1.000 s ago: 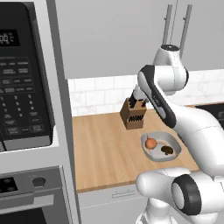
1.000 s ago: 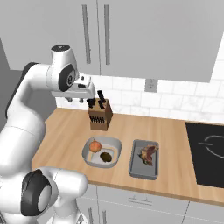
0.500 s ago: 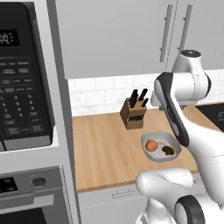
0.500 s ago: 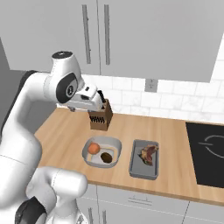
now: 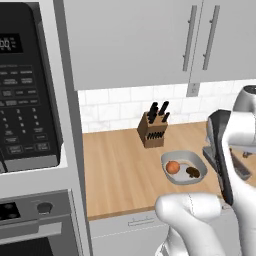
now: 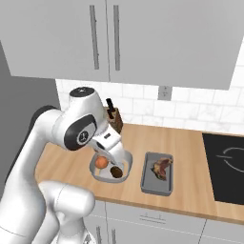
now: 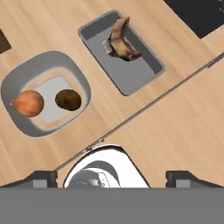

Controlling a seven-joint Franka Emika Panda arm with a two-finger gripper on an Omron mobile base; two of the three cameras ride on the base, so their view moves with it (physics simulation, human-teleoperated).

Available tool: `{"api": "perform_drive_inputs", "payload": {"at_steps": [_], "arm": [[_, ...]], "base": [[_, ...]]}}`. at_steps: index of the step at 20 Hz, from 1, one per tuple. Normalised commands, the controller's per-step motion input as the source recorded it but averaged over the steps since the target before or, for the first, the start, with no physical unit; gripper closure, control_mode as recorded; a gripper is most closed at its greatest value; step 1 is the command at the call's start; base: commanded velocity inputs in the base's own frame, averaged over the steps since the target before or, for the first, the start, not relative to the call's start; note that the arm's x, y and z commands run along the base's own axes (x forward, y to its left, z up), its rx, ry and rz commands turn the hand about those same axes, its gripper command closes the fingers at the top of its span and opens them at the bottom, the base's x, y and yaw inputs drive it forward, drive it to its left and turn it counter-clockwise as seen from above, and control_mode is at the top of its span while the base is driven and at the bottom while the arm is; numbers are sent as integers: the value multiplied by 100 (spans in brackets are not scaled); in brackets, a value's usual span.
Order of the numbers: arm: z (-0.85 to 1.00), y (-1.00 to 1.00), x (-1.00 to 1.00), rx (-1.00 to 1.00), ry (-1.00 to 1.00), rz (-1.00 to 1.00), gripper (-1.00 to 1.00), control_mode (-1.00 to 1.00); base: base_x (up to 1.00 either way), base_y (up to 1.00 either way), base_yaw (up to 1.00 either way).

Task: Take the meat container that has the steak and place it on the second highest rack of the freezer. Then take the vegetable container that has the mushroom and onion and place it on the highest rack of the freezer.

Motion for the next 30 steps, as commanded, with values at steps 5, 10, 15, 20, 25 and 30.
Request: {"api": "perform_drive_inputs", "payload": {"at_steps": [5,10,15,20,25,30], "arm": [[-38,-86,-87,33,3,-37,-100,-100],[-37,-76,-36,30,0,-18,-100,-100],[-6,-39,32,4,4,-5,-100,-100],[-35,-10,38,0,2,-4,-100,-100],[-58,0,35,6,6,-5,-100,-100],[-29,-5,32,3,5,-4,-100,-100]], "base": [[0,0,0],[0,0,0],[0,0,0],[0,0,0],[0,0,0],[0,0,0]]}}
